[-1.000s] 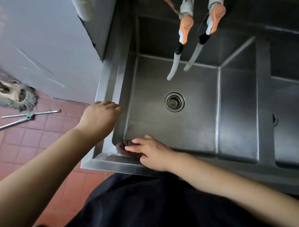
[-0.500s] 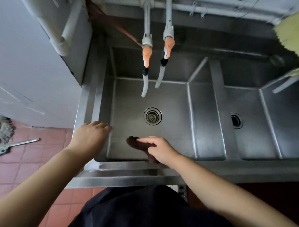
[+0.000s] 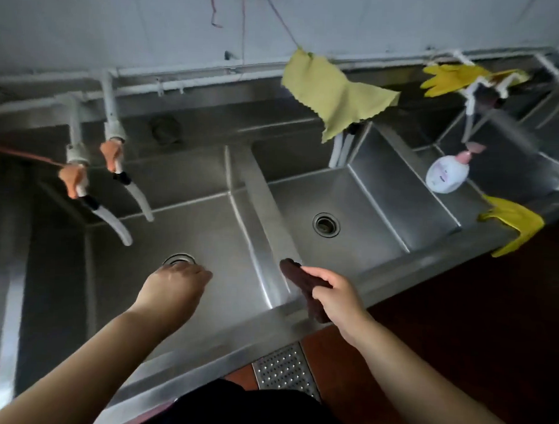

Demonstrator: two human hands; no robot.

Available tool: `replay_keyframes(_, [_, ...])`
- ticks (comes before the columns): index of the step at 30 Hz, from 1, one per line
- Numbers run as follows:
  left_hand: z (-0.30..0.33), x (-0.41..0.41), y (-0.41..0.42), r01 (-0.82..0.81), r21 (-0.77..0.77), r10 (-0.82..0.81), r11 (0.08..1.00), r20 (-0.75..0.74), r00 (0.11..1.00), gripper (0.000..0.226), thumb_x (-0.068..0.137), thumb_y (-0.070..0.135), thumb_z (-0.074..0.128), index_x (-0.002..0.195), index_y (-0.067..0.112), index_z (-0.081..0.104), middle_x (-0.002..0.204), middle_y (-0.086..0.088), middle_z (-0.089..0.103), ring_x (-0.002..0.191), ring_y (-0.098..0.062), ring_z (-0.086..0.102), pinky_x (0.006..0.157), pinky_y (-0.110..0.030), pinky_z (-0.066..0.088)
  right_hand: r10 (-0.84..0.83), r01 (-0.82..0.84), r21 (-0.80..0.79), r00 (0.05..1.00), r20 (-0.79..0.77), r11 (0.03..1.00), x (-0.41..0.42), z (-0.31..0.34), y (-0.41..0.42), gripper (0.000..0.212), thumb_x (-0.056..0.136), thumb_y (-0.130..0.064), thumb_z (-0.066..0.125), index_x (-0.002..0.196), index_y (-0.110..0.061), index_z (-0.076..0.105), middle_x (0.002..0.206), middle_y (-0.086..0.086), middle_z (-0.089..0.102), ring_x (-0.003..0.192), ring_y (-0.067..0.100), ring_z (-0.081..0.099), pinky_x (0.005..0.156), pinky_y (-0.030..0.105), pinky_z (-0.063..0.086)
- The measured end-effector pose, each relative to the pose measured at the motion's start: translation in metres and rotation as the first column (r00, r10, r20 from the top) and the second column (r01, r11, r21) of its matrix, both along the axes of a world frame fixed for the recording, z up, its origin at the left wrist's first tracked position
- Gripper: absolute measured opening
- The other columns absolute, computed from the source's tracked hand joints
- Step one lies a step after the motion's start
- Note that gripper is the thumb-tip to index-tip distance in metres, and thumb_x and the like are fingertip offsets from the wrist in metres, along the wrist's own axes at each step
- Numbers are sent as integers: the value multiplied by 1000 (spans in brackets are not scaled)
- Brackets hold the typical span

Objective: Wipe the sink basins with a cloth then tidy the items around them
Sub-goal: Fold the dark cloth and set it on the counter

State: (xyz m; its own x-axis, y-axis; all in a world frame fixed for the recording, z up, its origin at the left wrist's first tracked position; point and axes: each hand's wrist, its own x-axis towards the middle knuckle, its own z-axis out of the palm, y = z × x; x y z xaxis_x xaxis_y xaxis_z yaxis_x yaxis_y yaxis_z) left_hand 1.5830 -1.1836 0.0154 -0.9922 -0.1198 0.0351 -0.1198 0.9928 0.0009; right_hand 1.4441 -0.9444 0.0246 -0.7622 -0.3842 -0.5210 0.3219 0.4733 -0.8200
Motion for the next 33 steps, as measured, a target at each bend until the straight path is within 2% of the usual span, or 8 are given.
replay_keyframes(5, [6,-94,118,116,83,-115,990,-20,993,42,35,16,92,72,25,74,68,7,70,53,-17,67,41,-24,52,-177,172,-63,979,-97,983,-61,20,117,53,80,9,43,103,-33,65,102,-10,68,91,7,64,78,22,53])
replay_keyframes(8, [14,-152,193,221,130,-218,966,-36,975,31,47,24,79,78,28,75,70,10,71,54,-13,67,42,-20,50,-257,244,-113,959,-123,963,-93,32,181,54,81,10,42,109,-31,64,108,-6,67,88,4,64,74,22,54])
replay_keyframes(11, [30,-206,270,224,261,-233,939,4,972,38,82,28,65,119,29,63,114,7,68,97,-16,67,74,-30,56,-332,306,-172,932,-148,936,-118,45,234,56,83,9,42,119,-28,61,110,-6,65,81,4,66,64,18,52])
replay_keyframes(14, [45,-255,334,189,435,-228,880,38,973,45,97,40,43,141,32,38,140,10,49,125,-12,49,99,-30,44,-372,329,-200,898,-237,923,-143,52,276,60,82,9,44,127,-28,55,120,-13,59,105,4,59,80,17,49])
replay_keyframes(21, [73,-362,435,-90,946,-137,313,138,981,47,73,54,60,106,21,61,101,-3,69,93,-18,66,85,-43,54,-430,369,-225,817,-384,902,-201,57,330,60,78,-8,54,120,-49,47,127,-10,53,116,-1,51,98,23,44])
replay_keyframes(25, [78,-417,479,-70,964,-120,255,103,987,30,78,33,71,101,17,61,86,2,66,82,-16,65,72,-31,55,-454,393,-226,772,-445,891,-243,57,361,57,71,-24,57,121,-47,44,128,-10,50,117,-4,50,98,21,45])
replay_keyframes(30, [74,-490,522,-61,983,-220,173,99,970,24,80,19,68,104,17,63,91,-2,70,86,-17,67,80,-40,55,-467,430,-188,768,-438,883,-302,58,413,61,80,-13,60,123,-52,43,132,-10,47,120,3,49,98,27,47])
replay_keyframes(33, [73,-534,549,-79,991,-282,107,107,953,27,85,5,64,111,12,62,97,-4,70,92,-19,67,82,-36,55,-512,521,-135,699,-500,843,-342,65,446,62,84,1,59,119,-48,43,125,-13,47,108,3,53,86,14,47])
